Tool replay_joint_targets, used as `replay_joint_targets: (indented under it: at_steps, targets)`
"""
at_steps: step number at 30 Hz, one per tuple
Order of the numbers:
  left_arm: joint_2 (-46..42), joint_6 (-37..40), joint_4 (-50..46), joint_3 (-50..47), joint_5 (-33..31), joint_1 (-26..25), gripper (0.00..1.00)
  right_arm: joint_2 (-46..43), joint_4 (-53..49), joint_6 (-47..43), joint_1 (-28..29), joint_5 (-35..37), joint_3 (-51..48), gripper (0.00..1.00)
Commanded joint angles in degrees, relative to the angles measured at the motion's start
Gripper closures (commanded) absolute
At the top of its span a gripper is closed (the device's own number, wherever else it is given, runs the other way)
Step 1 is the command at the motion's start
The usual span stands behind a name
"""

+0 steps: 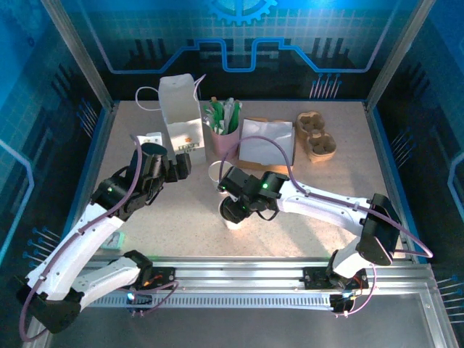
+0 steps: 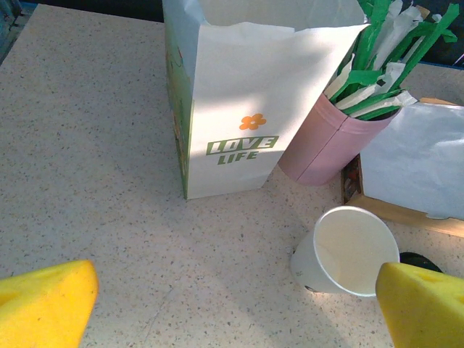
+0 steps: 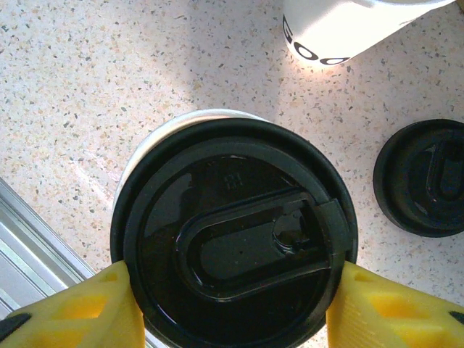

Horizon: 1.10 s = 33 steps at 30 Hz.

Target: Pack the takeout coffee

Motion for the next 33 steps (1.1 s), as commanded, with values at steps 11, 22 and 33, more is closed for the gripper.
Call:
replay_joint_targets:
  at_steps: [11,22,33]
  targets:
    - [-0.12,1.75,-0.71,-1.0,-1.07,0.45,0.01,-1.42,1.41,0.66,1.07,0.27,0.66,0.44]
    - [-0.11,1.91,-0.82,-0.93,-1.24,0.5,0.01,-0.45,1.11,0.83,1.95,0.48,0.86,0.44]
    - [0.32,1.97,-1.1,-0.8,-0.9,0.5,0.01,1.25,-1.21,1.54,1.95,3.15,0.95,0.43]
